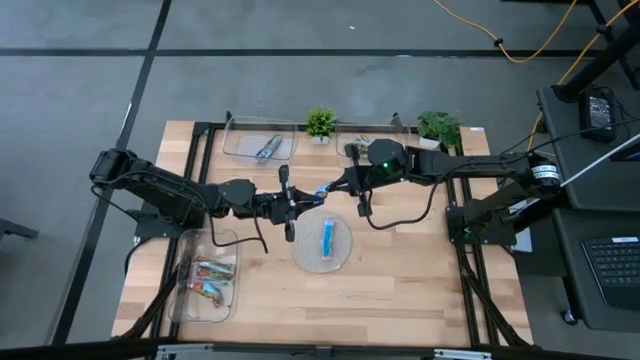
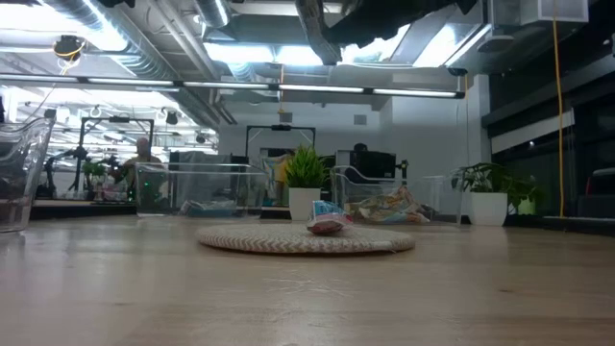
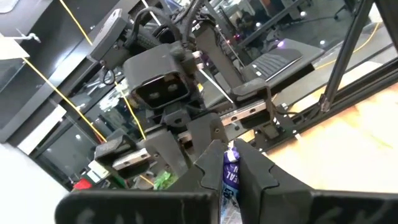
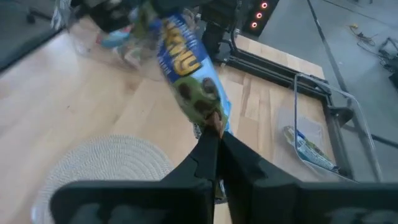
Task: Pick and place Granola Bars by type
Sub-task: Put the blue granola bar into the top left transparent bin
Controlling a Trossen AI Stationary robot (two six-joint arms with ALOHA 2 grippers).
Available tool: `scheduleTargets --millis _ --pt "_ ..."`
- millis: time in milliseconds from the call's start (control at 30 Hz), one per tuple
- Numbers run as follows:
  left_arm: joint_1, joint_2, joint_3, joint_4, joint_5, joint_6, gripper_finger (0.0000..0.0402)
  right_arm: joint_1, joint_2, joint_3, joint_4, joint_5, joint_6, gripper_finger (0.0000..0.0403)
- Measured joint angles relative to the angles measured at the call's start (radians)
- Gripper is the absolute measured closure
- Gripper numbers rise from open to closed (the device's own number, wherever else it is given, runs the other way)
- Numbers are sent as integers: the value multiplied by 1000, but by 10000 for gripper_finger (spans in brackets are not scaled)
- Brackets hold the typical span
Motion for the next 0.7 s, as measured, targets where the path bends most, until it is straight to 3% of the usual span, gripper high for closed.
scheduleTargets --millis 133,300,500,600,700 --pt "0 0 0 0 -2 0 390 1 -24 1 -25 68 -45 347" --pt "11 -4 1 -11 -4 1 391 0 -74 1 -45 138 -63 272" --pt "19 -83 11 -41 -148 47 391 11 -143 1 -129 193 -26 213" --pt "19 -165 88 -207 -211 22 391 11 -160 1 -198 200 16 207" --pt "26 -220 233 -517 -242 -23 391 11 -161 1 -268 201 52 206"
